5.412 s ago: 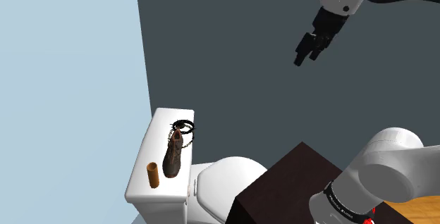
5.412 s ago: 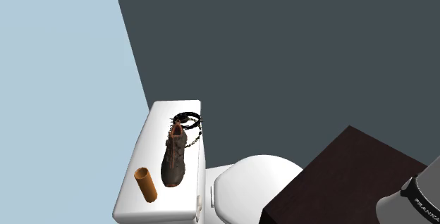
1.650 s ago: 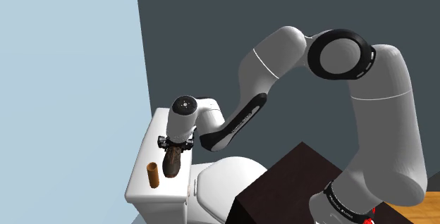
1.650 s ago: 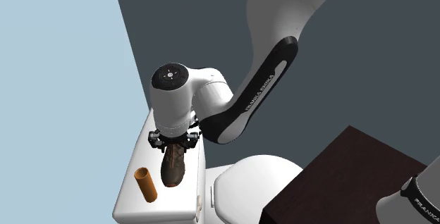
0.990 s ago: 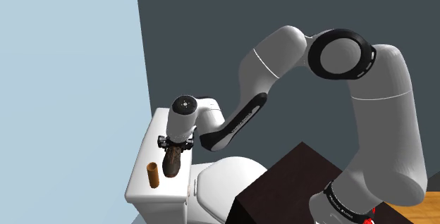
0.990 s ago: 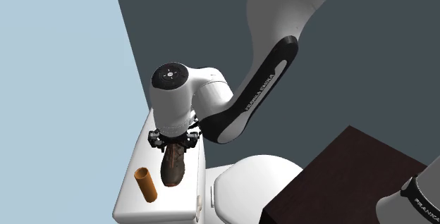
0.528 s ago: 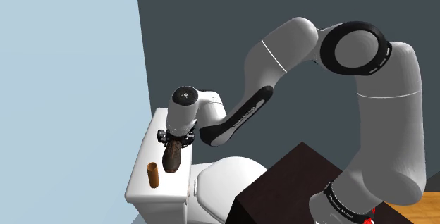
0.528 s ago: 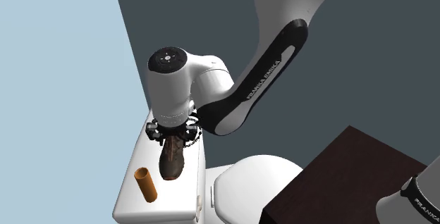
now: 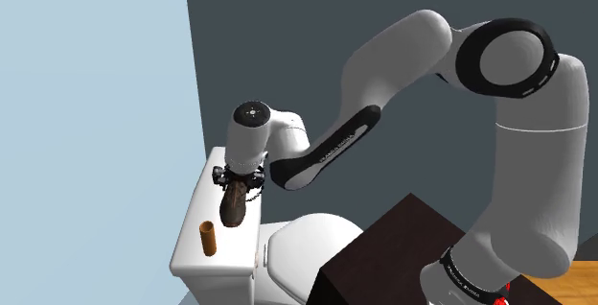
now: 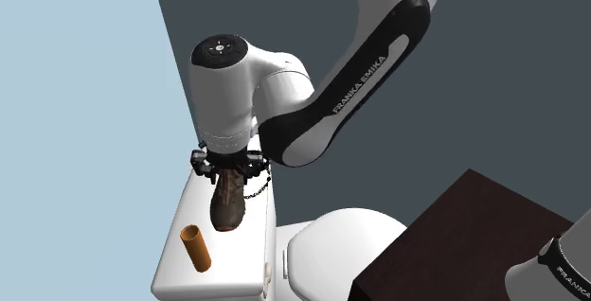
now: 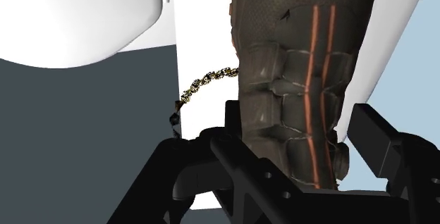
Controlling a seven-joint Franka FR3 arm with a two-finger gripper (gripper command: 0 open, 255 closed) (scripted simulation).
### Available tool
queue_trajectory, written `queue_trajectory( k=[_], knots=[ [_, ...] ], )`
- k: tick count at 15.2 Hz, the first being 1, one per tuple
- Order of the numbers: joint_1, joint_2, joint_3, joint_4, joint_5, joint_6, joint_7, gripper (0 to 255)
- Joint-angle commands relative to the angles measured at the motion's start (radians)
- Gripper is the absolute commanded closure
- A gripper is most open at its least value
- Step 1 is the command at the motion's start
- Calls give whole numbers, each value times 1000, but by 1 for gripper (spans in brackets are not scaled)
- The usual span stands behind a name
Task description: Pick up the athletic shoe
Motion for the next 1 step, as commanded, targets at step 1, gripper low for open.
queue_trajectory(
  k=[1],
  knots=[
    [-3,-6,5,0,7,-4,-7,255]
  ],
)
